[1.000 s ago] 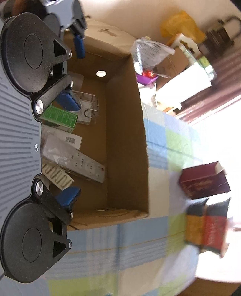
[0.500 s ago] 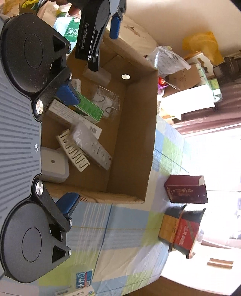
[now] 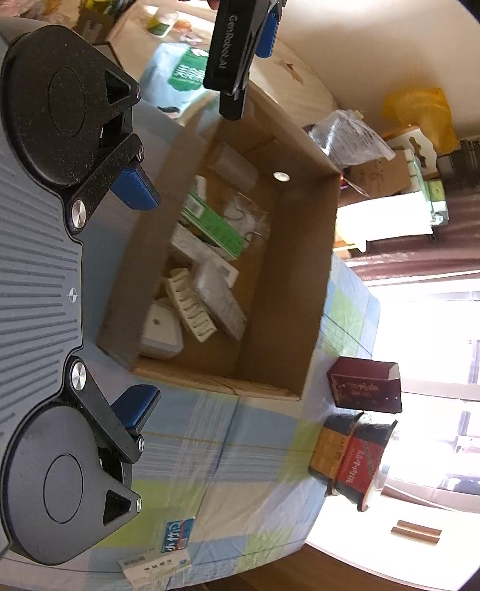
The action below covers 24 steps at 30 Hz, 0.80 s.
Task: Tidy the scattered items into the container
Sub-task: 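Withdraw both open tools up and back from the box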
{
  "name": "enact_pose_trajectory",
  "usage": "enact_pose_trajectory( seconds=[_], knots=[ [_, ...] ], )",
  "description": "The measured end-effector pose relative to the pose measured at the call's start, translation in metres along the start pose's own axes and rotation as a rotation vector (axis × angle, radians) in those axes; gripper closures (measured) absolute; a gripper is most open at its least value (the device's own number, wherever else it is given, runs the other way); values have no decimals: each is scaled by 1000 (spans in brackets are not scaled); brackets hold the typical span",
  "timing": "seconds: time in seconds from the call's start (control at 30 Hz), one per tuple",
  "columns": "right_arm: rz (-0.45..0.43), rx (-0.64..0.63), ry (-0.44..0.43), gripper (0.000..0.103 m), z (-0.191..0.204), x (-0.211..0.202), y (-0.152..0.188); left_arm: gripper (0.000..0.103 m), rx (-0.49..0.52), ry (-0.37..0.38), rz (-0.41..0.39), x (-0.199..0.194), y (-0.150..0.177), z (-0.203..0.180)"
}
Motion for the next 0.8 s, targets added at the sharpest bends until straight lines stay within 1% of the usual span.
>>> enact_pose_trajectory(
  seconds=[0.13,0.27,0.5,0.8],
  knots=[
    [5,8,-7,0,3,-8,9,3,-8,-23,4,-17,14,-3],
    [8,24,-12,0,2,-16,16,3,-15,-26,11,-31,26,-9],
    [8,56,-11,0,-2,-32,24,3,-39,-12,14,-50,42,-19],
    [6,76,-19,0,-8,-55,38,3,-34,0,1,-75,57,-42]
  ],
)
Point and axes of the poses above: each gripper's, at about its wrist camera, not at the fingertips, and x roughly the way its jaws point, z to its left, y to its underside, the point moved 7 cm from there along x, roughly the way its jaws point, and after that the axes turned 3 degrees about -y, right-handed, at the moved point
